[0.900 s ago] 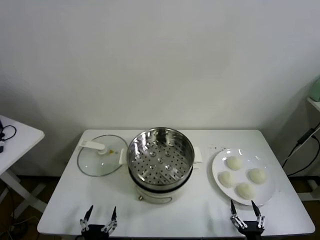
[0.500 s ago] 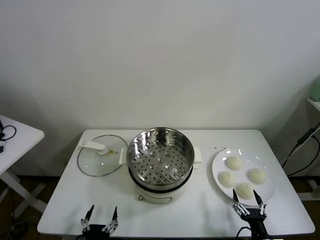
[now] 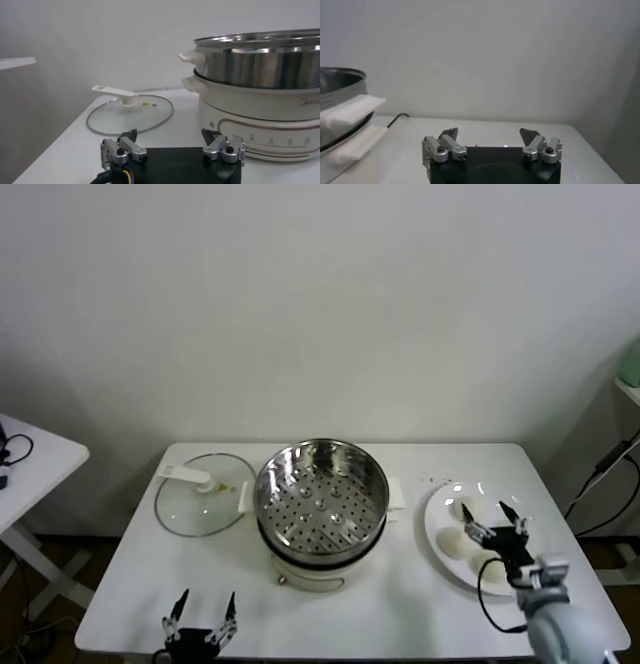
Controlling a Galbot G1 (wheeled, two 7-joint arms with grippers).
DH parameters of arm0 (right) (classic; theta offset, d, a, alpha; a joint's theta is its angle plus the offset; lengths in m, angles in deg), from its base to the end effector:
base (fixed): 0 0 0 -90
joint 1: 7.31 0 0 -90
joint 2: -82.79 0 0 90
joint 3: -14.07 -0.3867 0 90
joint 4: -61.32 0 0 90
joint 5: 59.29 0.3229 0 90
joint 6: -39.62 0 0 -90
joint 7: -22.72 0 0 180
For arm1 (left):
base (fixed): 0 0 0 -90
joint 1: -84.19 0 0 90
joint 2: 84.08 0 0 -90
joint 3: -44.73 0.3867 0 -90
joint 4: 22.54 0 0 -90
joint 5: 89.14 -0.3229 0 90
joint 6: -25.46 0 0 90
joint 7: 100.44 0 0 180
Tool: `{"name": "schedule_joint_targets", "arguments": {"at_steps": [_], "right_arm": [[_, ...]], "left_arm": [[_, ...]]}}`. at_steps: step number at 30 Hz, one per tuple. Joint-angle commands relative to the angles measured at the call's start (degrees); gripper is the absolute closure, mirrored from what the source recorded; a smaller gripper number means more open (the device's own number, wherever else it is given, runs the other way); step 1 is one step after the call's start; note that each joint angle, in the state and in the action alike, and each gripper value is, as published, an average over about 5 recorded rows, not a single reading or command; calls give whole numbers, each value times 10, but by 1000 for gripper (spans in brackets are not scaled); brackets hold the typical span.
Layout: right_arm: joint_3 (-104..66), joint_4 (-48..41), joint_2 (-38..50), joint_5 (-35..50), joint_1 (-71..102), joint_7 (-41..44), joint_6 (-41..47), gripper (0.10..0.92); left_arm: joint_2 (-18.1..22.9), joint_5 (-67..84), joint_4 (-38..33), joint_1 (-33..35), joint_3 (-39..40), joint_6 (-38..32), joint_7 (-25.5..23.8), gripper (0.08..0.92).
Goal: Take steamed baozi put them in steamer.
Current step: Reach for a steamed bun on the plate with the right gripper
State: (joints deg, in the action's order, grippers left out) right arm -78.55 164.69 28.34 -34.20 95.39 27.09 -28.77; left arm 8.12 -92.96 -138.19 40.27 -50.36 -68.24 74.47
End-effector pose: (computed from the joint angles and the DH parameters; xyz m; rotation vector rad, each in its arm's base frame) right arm 0.2522 -0.1931 -0.3085 0.1942 -2.7448 0.2498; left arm 0.0227 0.0163 -0.3807 -0.0116 -2.8394 -0.1090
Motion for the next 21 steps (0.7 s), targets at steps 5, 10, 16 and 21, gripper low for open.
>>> {"name": "schedule_joint_targets", "arguments": {"at_steps": [5,10,16,21], "right_arm": [[116,-55,227,-127,-177,221,133,203],[225,-93,295,-187,-259,305,98,203],[433,-164,339,-239,-442,414,8,203],[624,-234,332,-254,-618,489,-52,203]], "left_arm": [[-9,0,3,-4,3,-1,-1,177],[-13,1,6,-8,6,-2,-1,177],[-17,1,5,-11,5,-3,-3,177],[-21,1,2,-10,4,-3,-4,177]]}}
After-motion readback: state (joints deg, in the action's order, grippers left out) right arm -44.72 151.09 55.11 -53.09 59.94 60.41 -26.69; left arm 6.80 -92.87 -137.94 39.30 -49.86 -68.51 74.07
